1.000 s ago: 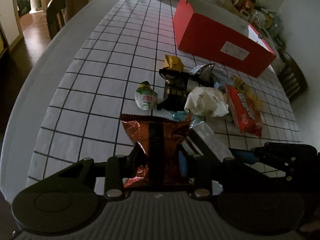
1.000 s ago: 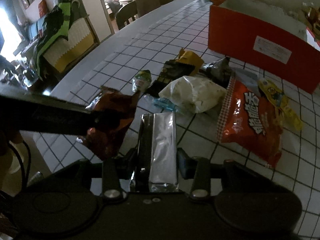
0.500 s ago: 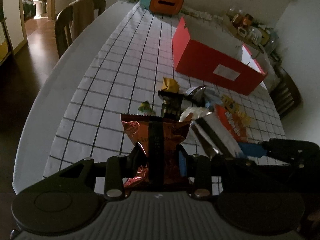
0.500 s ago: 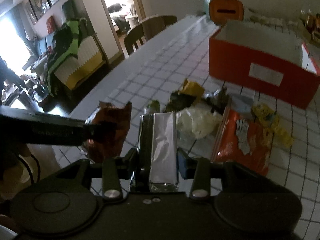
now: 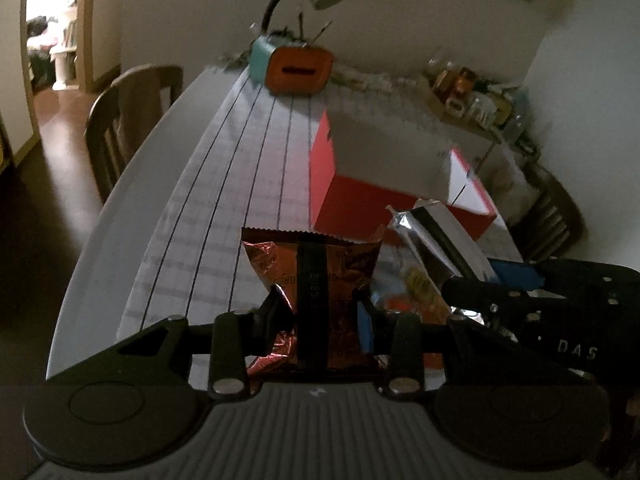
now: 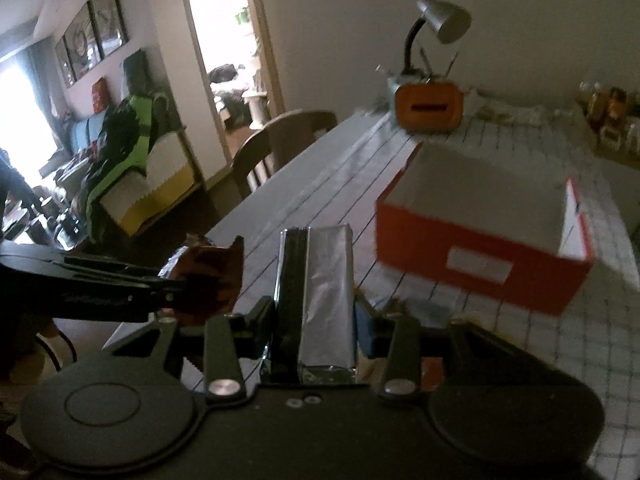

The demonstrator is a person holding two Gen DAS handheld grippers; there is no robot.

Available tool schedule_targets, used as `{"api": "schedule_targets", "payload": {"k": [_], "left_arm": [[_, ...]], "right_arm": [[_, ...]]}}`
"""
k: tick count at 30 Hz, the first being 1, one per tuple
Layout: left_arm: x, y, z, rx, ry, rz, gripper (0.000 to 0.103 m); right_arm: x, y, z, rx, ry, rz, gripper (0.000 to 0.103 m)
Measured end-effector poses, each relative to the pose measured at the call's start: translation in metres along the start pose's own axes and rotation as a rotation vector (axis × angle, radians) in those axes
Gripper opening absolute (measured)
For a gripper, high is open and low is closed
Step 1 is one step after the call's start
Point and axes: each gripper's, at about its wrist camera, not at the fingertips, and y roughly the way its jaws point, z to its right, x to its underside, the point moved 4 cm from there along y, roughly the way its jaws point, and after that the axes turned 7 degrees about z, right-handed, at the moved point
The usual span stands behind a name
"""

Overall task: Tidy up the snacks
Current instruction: 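Carry the orange chip bag and silver packet into the red box with both tools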

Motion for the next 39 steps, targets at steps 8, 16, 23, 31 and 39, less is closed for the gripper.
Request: {"api": "schedule_targets", "payload": {"k": [8, 16, 23, 31, 39], "left_arm": [[-0.044, 0.022, 0.027, 0.026, 0.051, 0.042, 0.037], [-0.075, 0.061, 0.054, 0.040, 0.104, 0.033, 0.037], [-0.103, 0.108, 0.078, 0.040, 0.142, 0.003, 0.037], [-0.128, 0.177, 0.097, 0.012, 0.160, -0.069, 0.037], [-0.140, 0.246, 0.110, -0.027, 0.170, -0.170, 0.037]], "right_arm": [[-0.033, -0.002, 0.039, 0.057, 0.004, 0.068, 0.041], [-0.059, 0.011, 0.083, 0.121, -0.009, 0.084, 0.041], [-0.073, 0.038, 0.131, 0.166, -0.005, 0.045, 0.041], [-0.083, 0.081, 0.184, 0.210, -0.024, -0.034, 0.041], [-0.079, 0.133, 0.227, 0.214, -0.048, -0.138, 0.041]]}}
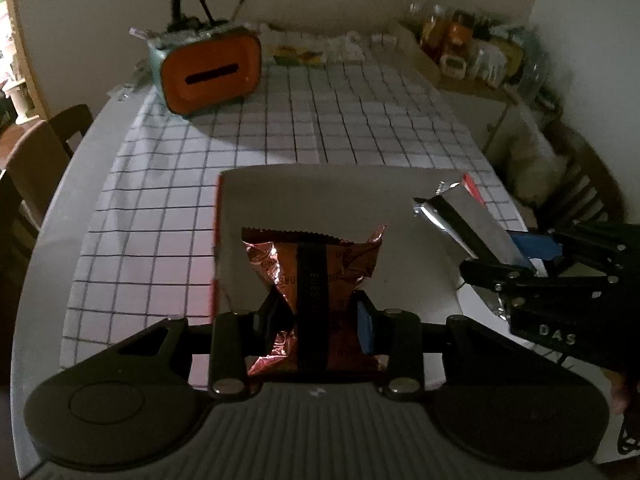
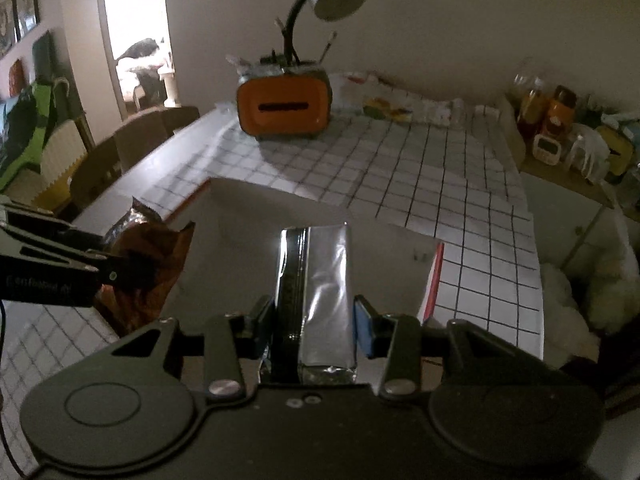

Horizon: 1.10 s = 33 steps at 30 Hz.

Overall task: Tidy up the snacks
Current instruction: 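Carry the orange chip bag and silver packet into the red box with both tools, then open both tools to drop the bag and packet into the box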

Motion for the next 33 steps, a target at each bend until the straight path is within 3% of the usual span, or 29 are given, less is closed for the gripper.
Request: {"api": "schedule_targets", "payload": {"k": [6, 14, 25, 30, 33], "left_arm": [[-0.005, 0.044, 0.004, -0.037, 0.011, -0.078, 0.037], [0.013, 0.079, 0.008, -0.095, 0.029, -0.176, 0.037], [0.033, 0.094, 0.009, -0.137, 0.049, -0.235, 0.038], [0.035, 0.094, 0.008, -0.142, 0.044, -0.230, 0.038], [0.034, 0.088, 0.007, -0.144, 0.038, -0.213, 0.038]], "right_arm": [[0.005, 0.038, 0.005, -0.024, -0.044, -0.069, 0.041], [0.022, 0.067, -0.003, -0.084, -0.119, -0.135, 0.041], [0.036, 0.081, -0.012, -0.122, -0.148, -0.181, 0.041], [0.036, 0.081, -0.013, -0.127, -0.154, -0.175, 0.040], [0.036, 0.077, -0.015, -0.132, -0.160, -0.171, 0.046]]}}
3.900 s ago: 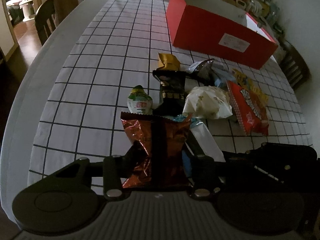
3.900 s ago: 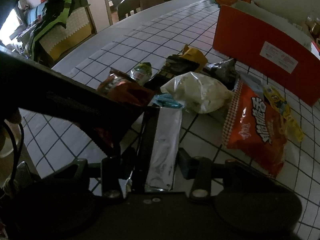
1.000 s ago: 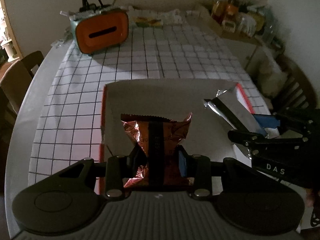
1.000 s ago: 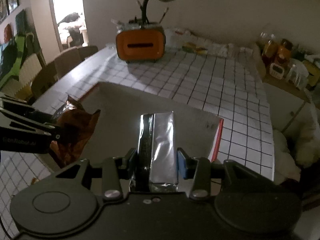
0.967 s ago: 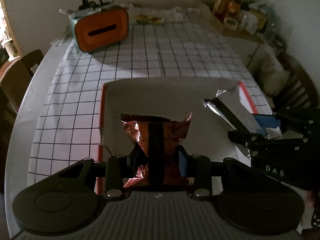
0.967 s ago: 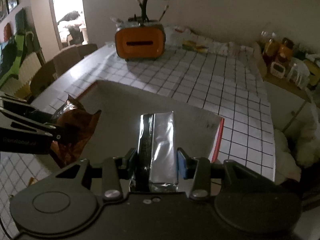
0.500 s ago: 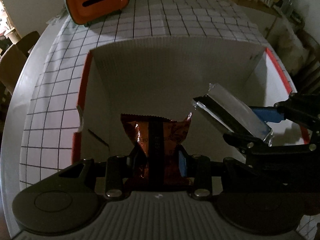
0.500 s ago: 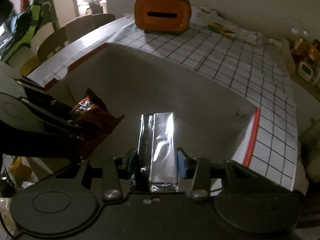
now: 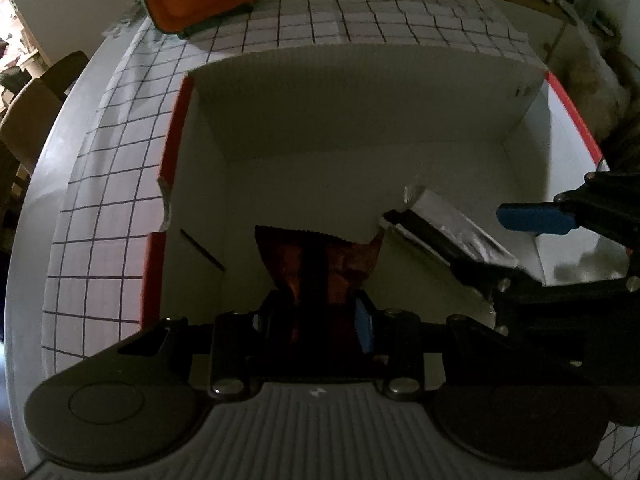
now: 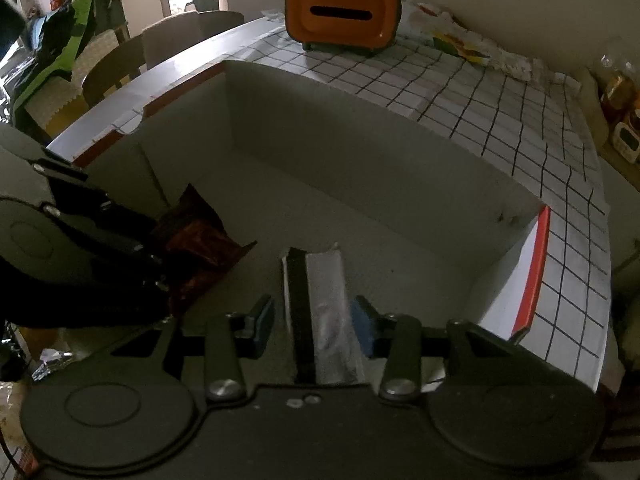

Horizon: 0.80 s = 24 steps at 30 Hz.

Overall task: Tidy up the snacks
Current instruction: 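Open both tools to drop the bag and packet into the box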

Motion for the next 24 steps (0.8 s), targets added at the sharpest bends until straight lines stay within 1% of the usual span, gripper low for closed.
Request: {"api": "schedule_targets", "payload": {"k": [3, 5, 7, 12, 18, 20, 22, 24], "left_arm": [[-0.002, -0.010, -0.003, 0.005, -0.011, 0.027, 0.043], [-0.002, -0.017, -0.005, 0.011, -0.022, 0.044, 0.048], [-0.002, -0.025, -0.008, 0.017, -0.033, 0.064, 0.051], [-0.003, -0.047, -0.015, 0.030, -0.055, 0.111, 0.054], [-0.001, -0.078, -0.022, 0.033, -0.078, 0.178, 0.055], [0.002, -0.088, -0.024, 0.034, -0.084, 0.203, 0.058], [0.005, -0.098, -0.027, 0.033, -0.090, 0.224, 0.059], [0.009, -0.109, -0.029, 0.032, -0.090, 0.244, 0.060]], "right_arm": [[-0.001, -0.005, -0.001, -0.003, 0.008, 0.010, 0.051], [-0.002, -0.010, -0.001, -0.007, 0.019, 0.022, 0.053], [-0.005, -0.015, 0.000, -0.011, 0.026, 0.034, 0.054], [-0.012, -0.035, 0.000, -0.023, 0.056, 0.081, 0.061], [-0.020, -0.061, -0.007, -0.043, 0.058, 0.140, 0.065], [-0.021, -0.071, -0.009, -0.045, 0.059, 0.160, 0.068], [-0.023, -0.079, -0.011, -0.051, 0.071, 0.174, 0.068], [-0.024, -0.087, -0.014, -0.057, 0.080, 0.188, 0.071]]}}
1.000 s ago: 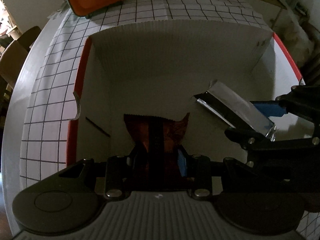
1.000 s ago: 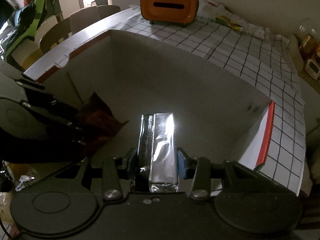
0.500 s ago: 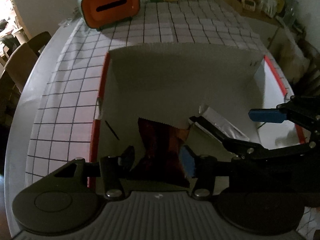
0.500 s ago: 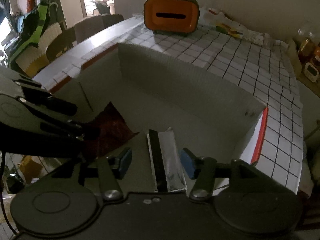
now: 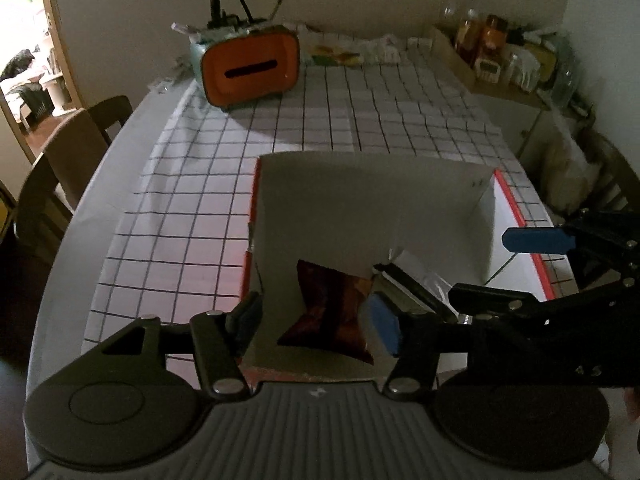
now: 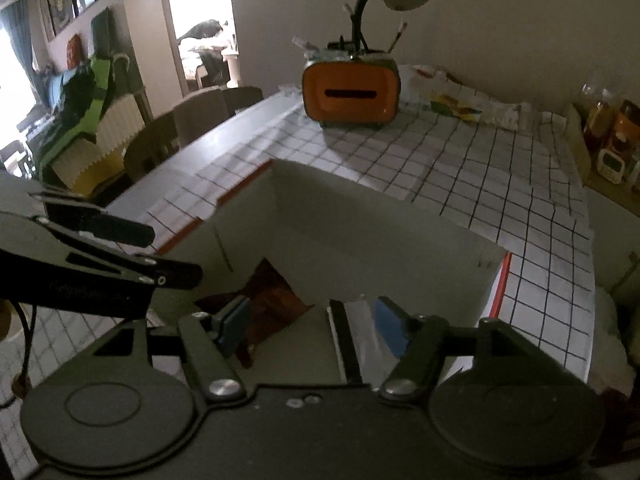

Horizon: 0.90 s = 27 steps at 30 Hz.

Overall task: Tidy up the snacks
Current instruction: 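Open both tools to drop the bag and packet into the box, then move both tools back toward the snack pile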

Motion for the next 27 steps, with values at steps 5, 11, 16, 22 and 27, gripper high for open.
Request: {"api": "schedule_targets", "payload": {"k": [5, 11, 16, 22, 27], "left_arm": [[0.004, -0.028, -0.006, 0.019, -0.003, 0.055, 0.067], [0.014, -0.064, -0.016, 0.045, 0.015, 0.108, 0.073], [0.028, -0.093, -0.025, 0.057, 0.054, 0.153, 0.076], [0.043, -0.122, -0.037, 0.087, 0.069, 0.185, 0.082], [0.059, -0.144, -0.049, 0.113, 0.078, 0.212, 0.084]], "right_arm": [[-0.006, -0.025, -0.015, 0.008, 0.004, 0.061, 0.079], [-0.008, -0.057, -0.037, 0.017, 0.042, 0.116, 0.088], [-0.004, -0.076, -0.059, 0.024, 0.054, 0.143, 0.093], [0.006, -0.100, -0.088, 0.026, 0.082, 0.179, 0.100], [0.014, -0.117, -0.108, 0.046, 0.100, 0.206, 0.103]]}}
